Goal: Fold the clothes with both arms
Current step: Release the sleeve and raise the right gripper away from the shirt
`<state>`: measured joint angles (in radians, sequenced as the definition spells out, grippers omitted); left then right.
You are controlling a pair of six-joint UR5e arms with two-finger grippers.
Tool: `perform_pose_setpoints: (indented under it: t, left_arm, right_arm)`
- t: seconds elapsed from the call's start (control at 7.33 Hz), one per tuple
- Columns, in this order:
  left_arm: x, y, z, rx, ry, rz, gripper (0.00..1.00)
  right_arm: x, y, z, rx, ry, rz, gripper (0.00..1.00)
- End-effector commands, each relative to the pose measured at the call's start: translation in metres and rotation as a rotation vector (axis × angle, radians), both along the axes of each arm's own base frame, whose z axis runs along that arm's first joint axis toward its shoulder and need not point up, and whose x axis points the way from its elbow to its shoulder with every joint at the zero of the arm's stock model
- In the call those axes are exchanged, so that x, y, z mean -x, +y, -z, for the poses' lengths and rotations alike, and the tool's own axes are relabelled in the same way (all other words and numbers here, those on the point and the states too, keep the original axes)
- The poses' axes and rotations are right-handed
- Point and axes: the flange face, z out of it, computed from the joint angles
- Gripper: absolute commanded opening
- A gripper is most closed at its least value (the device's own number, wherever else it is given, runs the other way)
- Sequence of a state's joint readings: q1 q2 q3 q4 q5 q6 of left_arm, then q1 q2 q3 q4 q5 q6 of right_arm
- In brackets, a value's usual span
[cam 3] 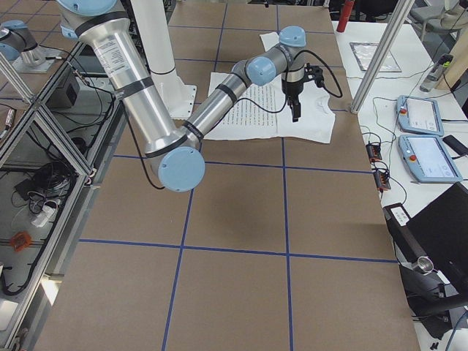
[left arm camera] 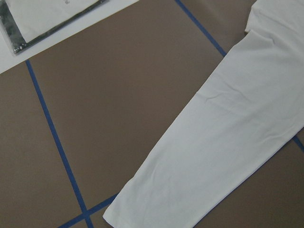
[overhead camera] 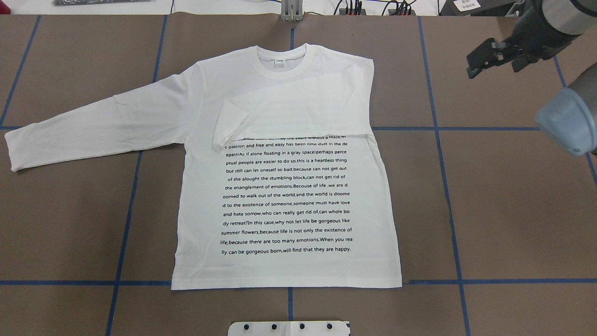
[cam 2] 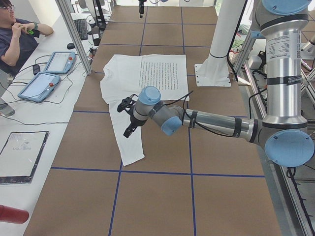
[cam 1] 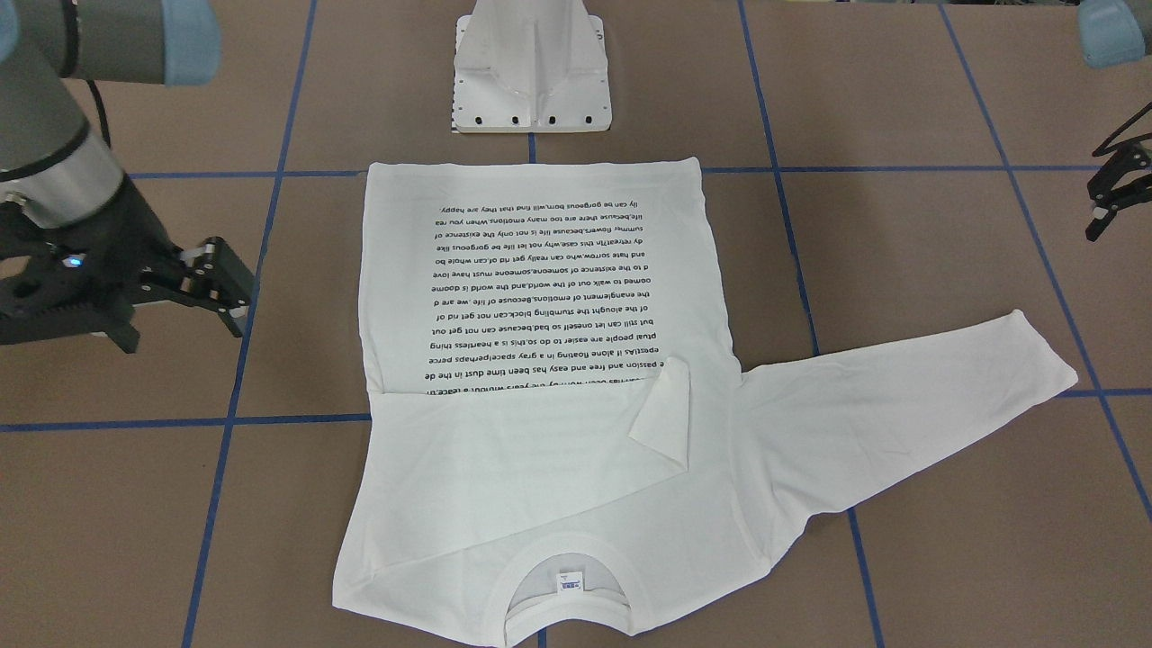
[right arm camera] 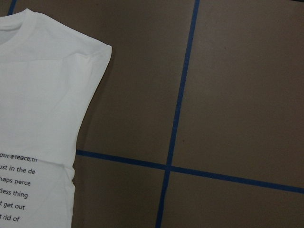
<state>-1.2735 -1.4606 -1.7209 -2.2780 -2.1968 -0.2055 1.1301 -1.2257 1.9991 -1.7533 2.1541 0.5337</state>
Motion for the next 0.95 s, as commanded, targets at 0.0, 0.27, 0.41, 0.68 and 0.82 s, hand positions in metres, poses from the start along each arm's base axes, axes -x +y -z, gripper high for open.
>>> perform_pose_setpoints:
  t: [0.0,0.27,0.41,0.68,0.82]
  left_arm:
    - [-0.034,-0.005,-0.092,-0.022,0.024,0.047,1.0]
    - [-0.076,-0.007,-0.119,-0.003,-0.033,0.041,1.0]
    - [-0.087,-0.002,-0.123,-0.001,-0.039,0.015,1.0]
    - [-0.099,0.012,-0.129,-0.016,-0.034,-0.027,1.0]
    - [-0.096,0.021,-0.134,-0.019,-0.033,-0.033,1.0]
  right_arm:
    - [-0.051,0.024,-0.056,-0.029,0.045,0.038,1.0]
    - [-0.062,0.027,-0.067,-0.021,0.056,0.034,1.0]
    - [-0.062,0.027,-0.066,-0.025,0.055,0.035,1.0]
    - [-0.063,0.028,-0.064,-0.033,0.054,0.038,1.0]
    - [-0.063,0.029,-0.065,-0.031,0.055,0.038,1.0]
